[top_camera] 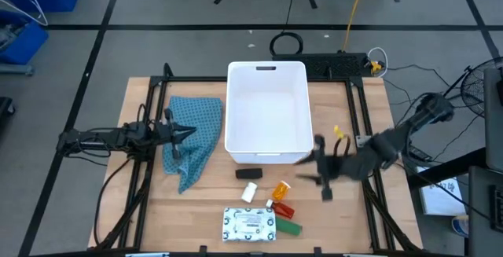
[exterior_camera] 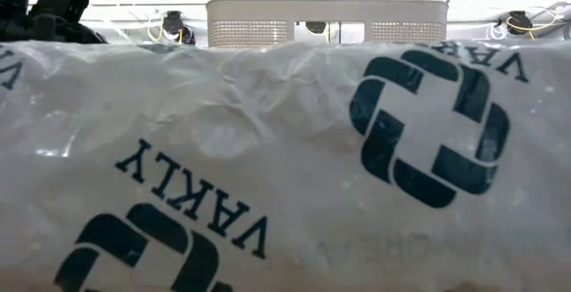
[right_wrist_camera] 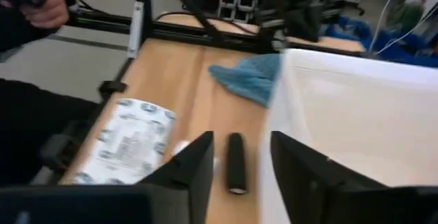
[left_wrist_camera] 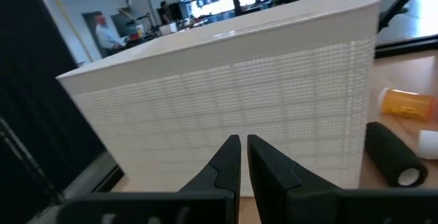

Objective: Pick & place medical supplies in basket/bin
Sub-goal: Put the green bandage into the white bin

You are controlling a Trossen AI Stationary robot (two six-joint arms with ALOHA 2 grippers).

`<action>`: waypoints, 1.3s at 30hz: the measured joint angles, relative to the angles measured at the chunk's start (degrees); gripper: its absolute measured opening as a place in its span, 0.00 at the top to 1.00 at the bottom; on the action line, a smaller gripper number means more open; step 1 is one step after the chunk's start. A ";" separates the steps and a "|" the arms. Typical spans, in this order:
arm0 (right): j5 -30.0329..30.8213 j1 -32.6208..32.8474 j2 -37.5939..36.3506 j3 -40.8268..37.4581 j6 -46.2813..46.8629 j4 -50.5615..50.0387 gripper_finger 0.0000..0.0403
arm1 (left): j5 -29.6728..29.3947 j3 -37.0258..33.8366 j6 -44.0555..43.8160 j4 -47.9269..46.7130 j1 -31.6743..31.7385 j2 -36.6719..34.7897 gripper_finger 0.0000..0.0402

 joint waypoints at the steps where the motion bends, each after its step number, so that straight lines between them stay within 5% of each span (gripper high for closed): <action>1: 1.02 1.68 1.74 0.89 1.73 -0.03 0.59 | -0.53 0.00 0.01 0.04 0.01 0.00 0.92; 7: 3.73 7.88 10.10 2.09 18.55 0.33 0.48 | -1.31 0.00 -0.10 0.09 0.00 0.00 0.92; 14: 2.86 10.96 21.61 2.09 36.59 0.38 0.46 | -1.32 0.00 -2.35 0.08 0.01 0.00 0.92; 24: -11.30 13.75 34.23 2.04 57.81 2.74 0.46 | -1.29 0.00 -10.13 -1.32 -0.02 0.00 0.92; 31: -5.78 17.26 36.70 2.04 63.19 1.11 0.46 | -0.76 0.02 -14.90 -2.00 0.00 0.00 0.92; 39: -6.18 15.19 38.87 2.06 62.26 3.69 0.46 | 1.18 0.07 -16.61 -2.55 -0.02 0.00 0.92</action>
